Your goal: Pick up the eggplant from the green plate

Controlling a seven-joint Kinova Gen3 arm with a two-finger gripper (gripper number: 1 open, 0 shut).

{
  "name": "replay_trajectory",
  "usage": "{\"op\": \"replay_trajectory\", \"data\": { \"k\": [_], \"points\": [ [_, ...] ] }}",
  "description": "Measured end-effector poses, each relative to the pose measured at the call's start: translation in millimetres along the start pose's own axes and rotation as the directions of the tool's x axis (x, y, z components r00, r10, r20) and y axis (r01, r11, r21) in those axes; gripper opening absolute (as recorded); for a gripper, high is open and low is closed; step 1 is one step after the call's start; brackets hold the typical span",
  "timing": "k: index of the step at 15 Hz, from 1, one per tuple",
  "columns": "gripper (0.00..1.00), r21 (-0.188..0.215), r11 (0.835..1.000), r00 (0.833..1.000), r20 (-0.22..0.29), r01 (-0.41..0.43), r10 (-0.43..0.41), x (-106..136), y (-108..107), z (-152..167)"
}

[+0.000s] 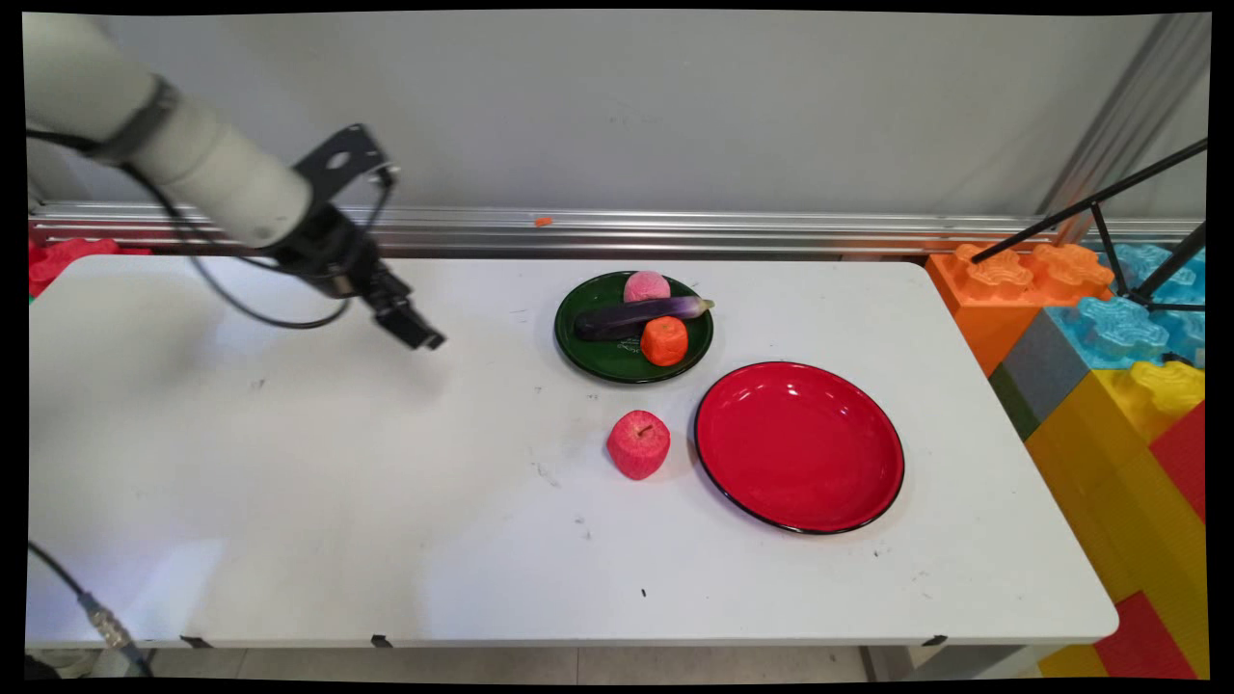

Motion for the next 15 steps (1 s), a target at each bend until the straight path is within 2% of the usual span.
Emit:
{"op": "replay_trajectory", "data": {
  "k": [4,9,15],
  "points": [
    [1.00,0.007,1.000,1.000,-0.028,-0.007,0.007,42,14,22],
    [1.00,0.015,0.998,0.995,-0.068,-0.068,0.069,99,25,56],
    [1.00,0.026,0.988,0.985,-0.076,-0.151,0.152,137,26,97]
  ]
}}
